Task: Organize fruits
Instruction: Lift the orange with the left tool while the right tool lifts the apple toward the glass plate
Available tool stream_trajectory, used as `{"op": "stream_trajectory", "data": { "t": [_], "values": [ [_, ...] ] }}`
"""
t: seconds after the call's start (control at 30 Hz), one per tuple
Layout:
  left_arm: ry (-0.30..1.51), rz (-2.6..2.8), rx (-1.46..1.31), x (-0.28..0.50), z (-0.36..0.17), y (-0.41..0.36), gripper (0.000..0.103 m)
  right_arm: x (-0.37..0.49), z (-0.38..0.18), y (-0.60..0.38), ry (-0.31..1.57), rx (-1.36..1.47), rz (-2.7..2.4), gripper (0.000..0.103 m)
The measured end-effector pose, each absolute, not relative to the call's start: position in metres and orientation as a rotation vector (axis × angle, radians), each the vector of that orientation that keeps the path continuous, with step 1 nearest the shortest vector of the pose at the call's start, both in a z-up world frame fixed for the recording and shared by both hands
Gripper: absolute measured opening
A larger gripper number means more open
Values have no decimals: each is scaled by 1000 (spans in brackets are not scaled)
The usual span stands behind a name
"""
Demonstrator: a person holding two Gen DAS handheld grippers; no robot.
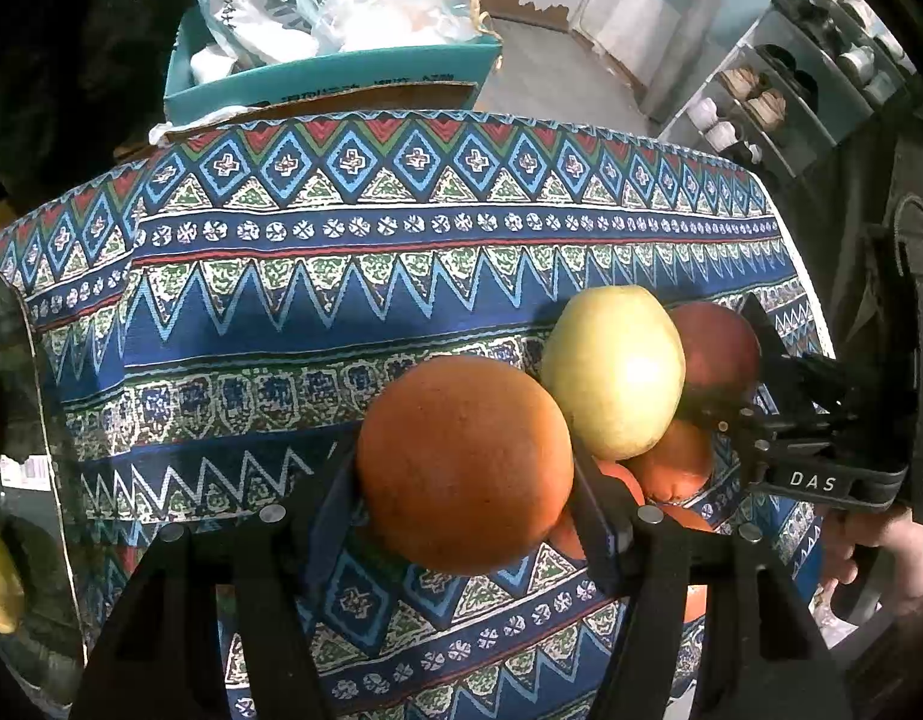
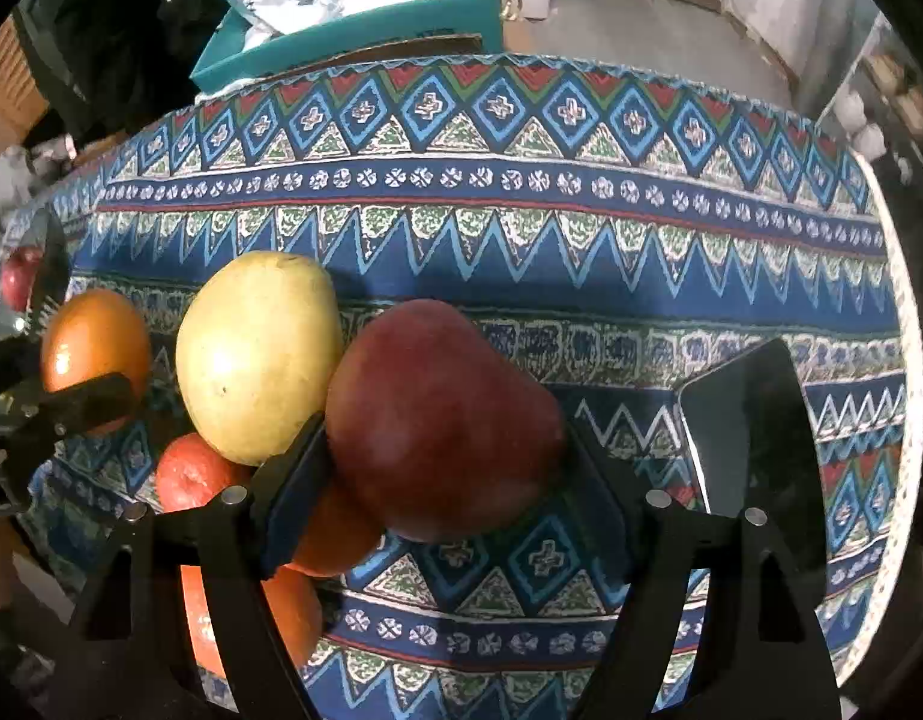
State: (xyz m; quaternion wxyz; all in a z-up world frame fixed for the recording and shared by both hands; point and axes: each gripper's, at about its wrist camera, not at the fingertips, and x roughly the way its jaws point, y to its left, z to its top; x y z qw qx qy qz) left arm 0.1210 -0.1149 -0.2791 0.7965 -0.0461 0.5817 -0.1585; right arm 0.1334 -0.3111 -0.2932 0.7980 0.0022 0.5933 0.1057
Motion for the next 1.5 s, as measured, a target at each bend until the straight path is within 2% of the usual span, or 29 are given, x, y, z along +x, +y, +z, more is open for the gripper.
{"op": "stream_trajectory", "data": {
  "t": [0.4,1.5],
  "values": [
    [1226,-344,-108,117,-270,-116,67,111,-280,-327,1200,12,152,75],
    [994,-345,-113,71,-166,-84,67,67,-151,-300,899,41,126,75]
  ]
}}
